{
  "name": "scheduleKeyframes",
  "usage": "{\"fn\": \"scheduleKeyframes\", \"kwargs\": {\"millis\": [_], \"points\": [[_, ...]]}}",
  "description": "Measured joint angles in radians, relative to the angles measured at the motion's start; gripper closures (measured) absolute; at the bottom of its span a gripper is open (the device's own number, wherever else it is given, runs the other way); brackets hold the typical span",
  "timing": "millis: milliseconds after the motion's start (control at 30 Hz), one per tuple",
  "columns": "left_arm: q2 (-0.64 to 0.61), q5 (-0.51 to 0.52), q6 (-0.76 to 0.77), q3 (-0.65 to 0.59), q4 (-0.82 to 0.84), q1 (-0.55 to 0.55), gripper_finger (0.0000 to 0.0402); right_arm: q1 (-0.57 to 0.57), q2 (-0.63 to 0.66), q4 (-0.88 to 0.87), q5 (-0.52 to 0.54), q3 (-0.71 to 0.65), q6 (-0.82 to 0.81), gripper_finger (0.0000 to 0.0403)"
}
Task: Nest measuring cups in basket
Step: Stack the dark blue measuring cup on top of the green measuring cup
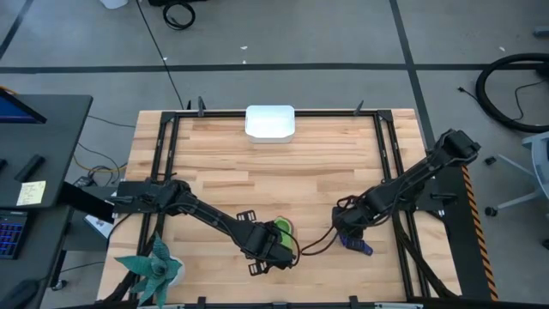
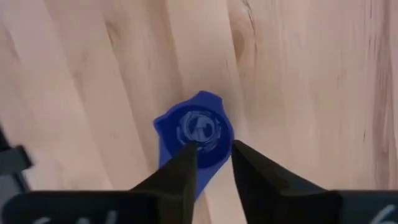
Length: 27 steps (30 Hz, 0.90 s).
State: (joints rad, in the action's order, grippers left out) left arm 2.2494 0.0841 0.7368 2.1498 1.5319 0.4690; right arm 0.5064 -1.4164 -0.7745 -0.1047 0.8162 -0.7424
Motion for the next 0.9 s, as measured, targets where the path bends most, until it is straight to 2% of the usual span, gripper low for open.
{"fn": "scheduleKeyframes", "kwargs": {"millis": [200,500,633,800,900], "points": [[0.0,0.0,0.0,0.0,0.0,0.0,0.0308,0.0,-0.083,0.001,0.002,0.0,0.115,0.0254],[0.0,-0.003,-0.025,0.0,0.0,0.0,0.0308,-0.002,-0.252,-0.004,0.001,0.008,0.245,0.0254],[0.0,-0.003,-0.029,0.0,0.0,0.0,0.0308,-0.004,-0.27,-0.01,-0.01,0.012,0.286,0.0287],[0.0,-0.003,-0.044,0.0,0.008,-0.001,0.0308,-0.03,-0.221,0.021,-0.037,0.003,0.268,0.0384],[0.0,0.0,-0.014,0.0,0.04,-0.002,0.0308,-0.053,-0.19,0.021,-0.018,-0.002,0.206,0.0387]]}}
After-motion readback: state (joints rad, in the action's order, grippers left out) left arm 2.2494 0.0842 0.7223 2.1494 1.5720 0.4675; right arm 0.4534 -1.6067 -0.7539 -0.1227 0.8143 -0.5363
